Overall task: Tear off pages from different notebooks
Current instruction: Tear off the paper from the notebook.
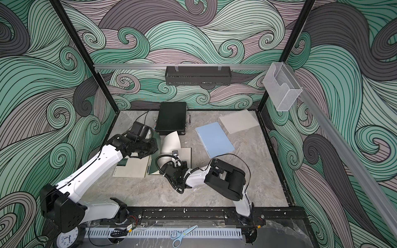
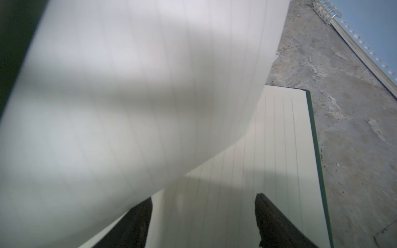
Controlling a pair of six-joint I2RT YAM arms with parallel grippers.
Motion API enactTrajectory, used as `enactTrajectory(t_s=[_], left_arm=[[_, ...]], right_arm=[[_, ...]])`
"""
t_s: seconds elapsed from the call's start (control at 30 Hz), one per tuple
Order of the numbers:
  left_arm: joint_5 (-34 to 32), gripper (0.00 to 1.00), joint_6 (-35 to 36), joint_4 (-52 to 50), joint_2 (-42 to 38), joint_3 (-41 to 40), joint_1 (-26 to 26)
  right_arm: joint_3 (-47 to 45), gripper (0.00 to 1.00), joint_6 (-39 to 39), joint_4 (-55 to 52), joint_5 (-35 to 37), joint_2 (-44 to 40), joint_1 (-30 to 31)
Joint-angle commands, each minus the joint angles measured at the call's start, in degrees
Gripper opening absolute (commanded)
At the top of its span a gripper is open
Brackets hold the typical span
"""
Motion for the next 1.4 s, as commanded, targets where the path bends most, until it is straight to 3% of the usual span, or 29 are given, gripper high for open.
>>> enactTrajectory(t_s=[0.0, 0.37, 0.63, 0.8, 0.97, 1.13, 1.37], left_arm=[[0.31, 0.00, 0.76, -0.41, -0.40, -0.05, -0.39], [0.46, 0.00, 0.76, -0.37, -0.65, -0.14, -0.42], [0.48, 0.00, 0.70, -0.43, -0.70, -0.14, -0.39], [0.48, 0.00, 0.86, -0.37, -0.83, -0.11, -0.43], [0.43, 0.00, 0.73, -0.37, -0.74, -0.05, -0.42], [0.30, 0.00, 0.79, -0.41, -0.83, -0.07, -0.39], [0.20, 0.00, 0.73, -0.37, -0.63, -0.06, -0.41]], right_arm=[[1.79, 0.79, 2.44, -0.41, -2.46, -1.36, -1.96], [-2.00, 0.89, 5.36, 10.93, -15.45, -1.94, -7.75], [-4.17, 0.90, 4.51, 33.76, -36.88, 3.33, -12.52], [-8.55, 0.94, 6.42, 49.75, -43.98, 5.12, -14.48], [-9.28, 0.97, 9.33, 57.05, -47.21, 8.29, -15.73], [-12.38, 0.99, 16.33, 71.96, -49.57, 13.40, -18.35], [-12.14, 0.99, 19.20, 72.02, -52.00, 13.24, -19.51]])
